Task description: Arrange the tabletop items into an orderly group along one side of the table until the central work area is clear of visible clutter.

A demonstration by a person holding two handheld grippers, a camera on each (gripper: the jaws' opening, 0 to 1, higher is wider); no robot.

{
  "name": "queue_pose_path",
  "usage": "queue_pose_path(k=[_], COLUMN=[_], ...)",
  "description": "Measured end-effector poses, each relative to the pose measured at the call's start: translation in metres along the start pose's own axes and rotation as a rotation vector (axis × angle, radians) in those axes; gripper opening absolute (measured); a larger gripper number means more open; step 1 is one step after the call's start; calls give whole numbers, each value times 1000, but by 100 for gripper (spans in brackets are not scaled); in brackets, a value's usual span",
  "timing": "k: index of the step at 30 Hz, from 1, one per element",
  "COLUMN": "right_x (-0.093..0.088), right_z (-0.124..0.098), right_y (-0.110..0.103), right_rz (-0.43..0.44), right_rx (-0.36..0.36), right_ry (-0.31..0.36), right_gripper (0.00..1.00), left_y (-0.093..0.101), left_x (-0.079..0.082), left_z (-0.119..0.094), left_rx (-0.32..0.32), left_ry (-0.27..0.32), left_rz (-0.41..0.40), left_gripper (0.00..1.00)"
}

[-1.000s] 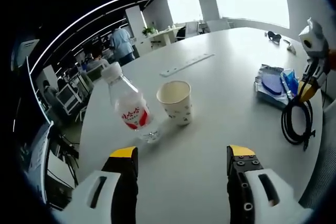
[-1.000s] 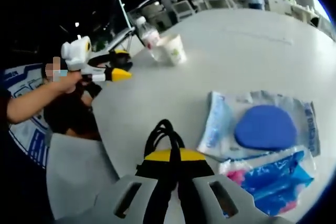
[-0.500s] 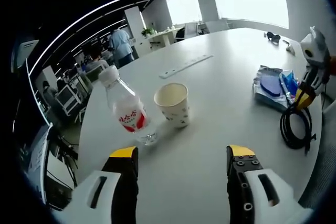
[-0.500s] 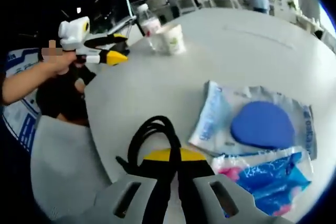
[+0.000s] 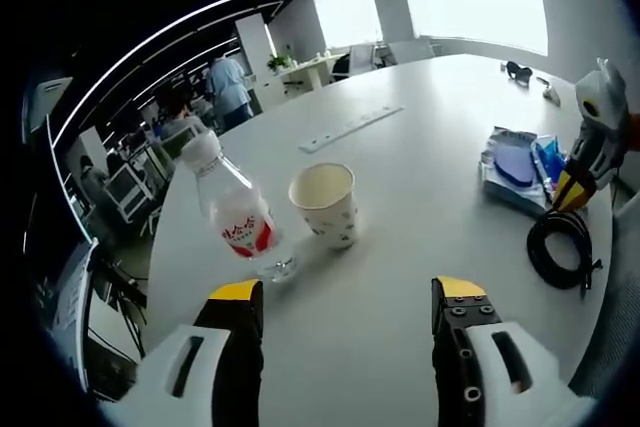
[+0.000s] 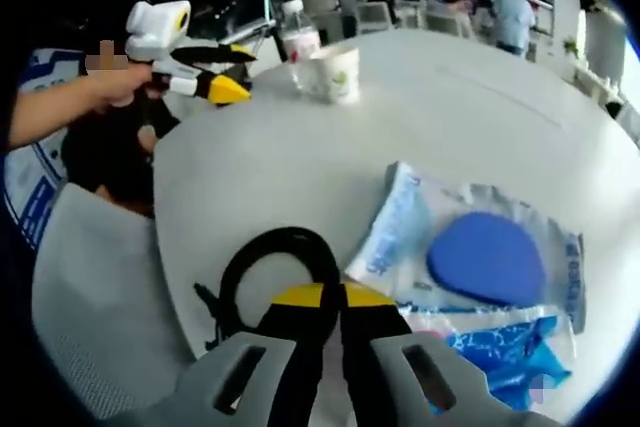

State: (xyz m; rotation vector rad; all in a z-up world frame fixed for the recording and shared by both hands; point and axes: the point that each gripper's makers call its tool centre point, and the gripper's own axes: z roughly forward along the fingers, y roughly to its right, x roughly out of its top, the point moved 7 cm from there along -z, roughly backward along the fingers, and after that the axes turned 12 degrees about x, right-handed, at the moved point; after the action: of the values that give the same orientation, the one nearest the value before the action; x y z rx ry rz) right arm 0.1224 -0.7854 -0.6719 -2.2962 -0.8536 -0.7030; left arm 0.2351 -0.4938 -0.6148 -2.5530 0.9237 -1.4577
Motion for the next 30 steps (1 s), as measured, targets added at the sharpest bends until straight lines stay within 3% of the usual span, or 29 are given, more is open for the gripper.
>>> queue_pose_path(k=[13,21,30], right_x=[17,29,30], right_z=[-23,-47,-80], right_y=[0,15,36], right_rz=[-41,-58,-42], right_rx=[-23,-75,-145], right_ry=[108,149,184], right_gripper=[28,30,29], left_y=[14,27,47], left_x=[6,13,22], left_z=[2,2,-2], left_rx=[-30,-51,-75], left_ry=[10,21,34], left_rz=[-19,-44,-49], left_gripper=[68,67,65])
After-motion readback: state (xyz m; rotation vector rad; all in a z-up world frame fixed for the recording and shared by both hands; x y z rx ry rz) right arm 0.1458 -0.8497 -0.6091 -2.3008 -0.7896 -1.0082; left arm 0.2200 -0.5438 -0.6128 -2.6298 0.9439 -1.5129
